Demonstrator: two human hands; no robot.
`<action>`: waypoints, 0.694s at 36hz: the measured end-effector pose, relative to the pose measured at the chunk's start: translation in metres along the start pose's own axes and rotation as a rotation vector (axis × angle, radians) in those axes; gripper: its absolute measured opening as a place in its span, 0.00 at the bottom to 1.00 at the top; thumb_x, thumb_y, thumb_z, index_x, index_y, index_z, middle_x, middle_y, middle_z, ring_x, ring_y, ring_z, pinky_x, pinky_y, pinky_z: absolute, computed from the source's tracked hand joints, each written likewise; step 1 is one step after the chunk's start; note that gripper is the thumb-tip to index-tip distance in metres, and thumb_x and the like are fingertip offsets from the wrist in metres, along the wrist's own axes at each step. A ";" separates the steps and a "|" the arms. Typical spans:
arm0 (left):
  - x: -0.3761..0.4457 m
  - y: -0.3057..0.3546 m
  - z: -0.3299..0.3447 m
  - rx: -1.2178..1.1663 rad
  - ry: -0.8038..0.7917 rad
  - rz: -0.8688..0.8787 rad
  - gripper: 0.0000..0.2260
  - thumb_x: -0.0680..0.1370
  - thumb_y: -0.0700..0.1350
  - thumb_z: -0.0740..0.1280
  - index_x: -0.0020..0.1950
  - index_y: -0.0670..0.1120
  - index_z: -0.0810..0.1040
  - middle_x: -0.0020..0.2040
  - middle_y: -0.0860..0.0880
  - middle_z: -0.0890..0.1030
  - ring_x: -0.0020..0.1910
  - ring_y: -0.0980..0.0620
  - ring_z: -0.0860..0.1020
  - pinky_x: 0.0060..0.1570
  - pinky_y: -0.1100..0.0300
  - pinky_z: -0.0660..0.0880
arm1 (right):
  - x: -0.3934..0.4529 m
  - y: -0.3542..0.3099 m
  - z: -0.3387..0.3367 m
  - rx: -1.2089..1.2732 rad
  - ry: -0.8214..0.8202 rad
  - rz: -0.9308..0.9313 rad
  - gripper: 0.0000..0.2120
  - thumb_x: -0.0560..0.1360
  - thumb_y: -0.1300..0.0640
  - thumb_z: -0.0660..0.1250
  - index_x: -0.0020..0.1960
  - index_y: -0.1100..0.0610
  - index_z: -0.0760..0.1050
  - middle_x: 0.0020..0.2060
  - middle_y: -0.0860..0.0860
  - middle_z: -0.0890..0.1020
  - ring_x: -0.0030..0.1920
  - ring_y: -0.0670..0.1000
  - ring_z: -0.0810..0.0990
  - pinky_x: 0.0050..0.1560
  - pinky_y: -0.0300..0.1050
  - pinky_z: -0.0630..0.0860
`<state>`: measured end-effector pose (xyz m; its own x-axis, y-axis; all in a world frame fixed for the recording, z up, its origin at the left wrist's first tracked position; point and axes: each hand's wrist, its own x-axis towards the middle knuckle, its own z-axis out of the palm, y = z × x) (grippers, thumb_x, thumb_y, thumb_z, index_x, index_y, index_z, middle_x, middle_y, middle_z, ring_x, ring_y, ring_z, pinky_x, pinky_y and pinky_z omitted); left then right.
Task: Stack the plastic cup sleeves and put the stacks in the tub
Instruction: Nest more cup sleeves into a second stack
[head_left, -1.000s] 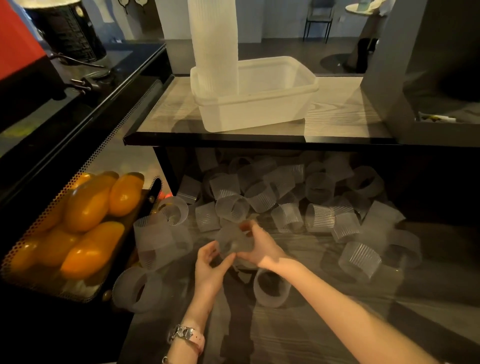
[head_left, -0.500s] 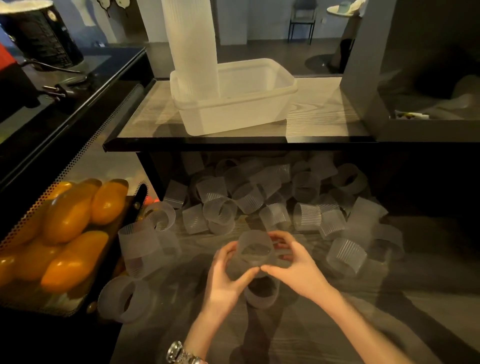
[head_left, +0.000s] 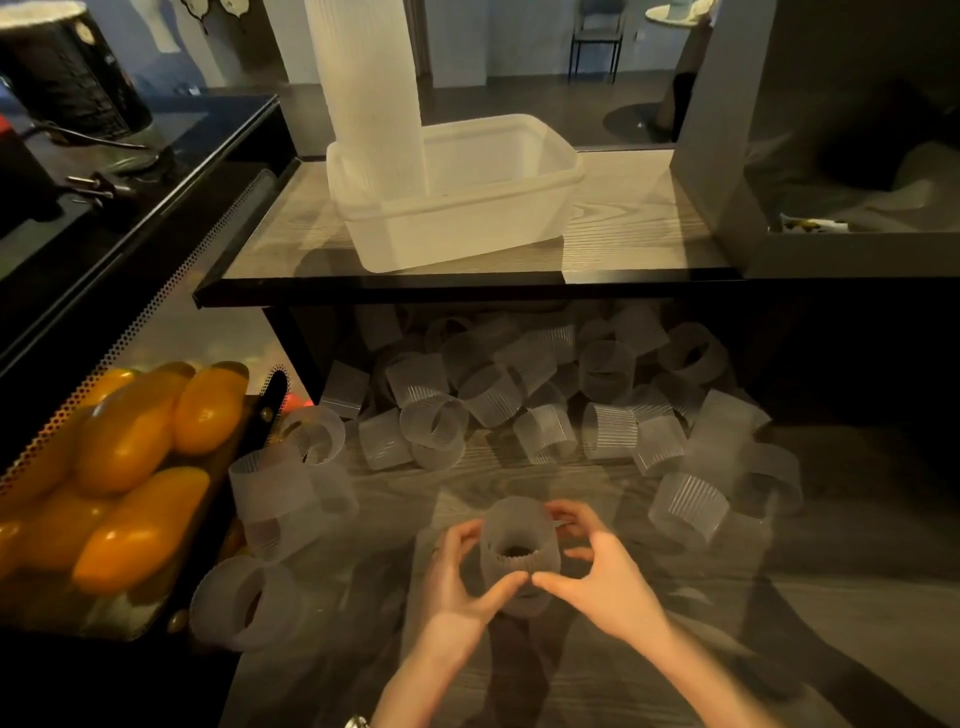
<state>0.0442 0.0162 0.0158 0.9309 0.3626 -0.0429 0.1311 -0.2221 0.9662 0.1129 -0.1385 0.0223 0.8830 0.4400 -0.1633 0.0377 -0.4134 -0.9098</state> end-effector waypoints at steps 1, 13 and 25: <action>-0.001 0.000 0.000 -0.002 -0.002 0.003 0.25 0.63 0.38 0.79 0.55 0.49 0.72 0.54 0.53 0.78 0.56 0.57 0.76 0.58 0.65 0.71 | 0.000 0.000 0.000 -0.003 -0.001 -0.002 0.28 0.62 0.58 0.76 0.55 0.39 0.69 0.50 0.32 0.77 0.53 0.35 0.75 0.52 0.32 0.72; -0.008 -0.006 0.005 -0.014 -0.004 -0.013 0.26 0.62 0.35 0.79 0.54 0.49 0.72 0.55 0.49 0.78 0.56 0.56 0.76 0.58 0.64 0.70 | -0.003 0.008 0.002 -0.034 -0.007 0.001 0.30 0.61 0.62 0.76 0.55 0.42 0.67 0.53 0.41 0.78 0.54 0.40 0.76 0.56 0.37 0.73; -0.012 -0.028 0.011 0.054 -0.042 -0.123 0.28 0.58 0.45 0.79 0.52 0.53 0.70 0.55 0.50 0.77 0.57 0.53 0.75 0.58 0.56 0.72 | -0.009 0.038 0.018 0.044 0.025 0.027 0.29 0.58 0.57 0.76 0.55 0.46 0.69 0.51 0.39 0.79 0.55 0.39 0.76 0.55 0.35 0.71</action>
<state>0.0333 0.0083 -0.0134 0.9202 0.3517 -0.1719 0.2619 -0.2268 0.9381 0.0983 -0.1443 -0.0179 0.8949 0.4087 -0.1789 -0.0063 -0.3893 -0.9211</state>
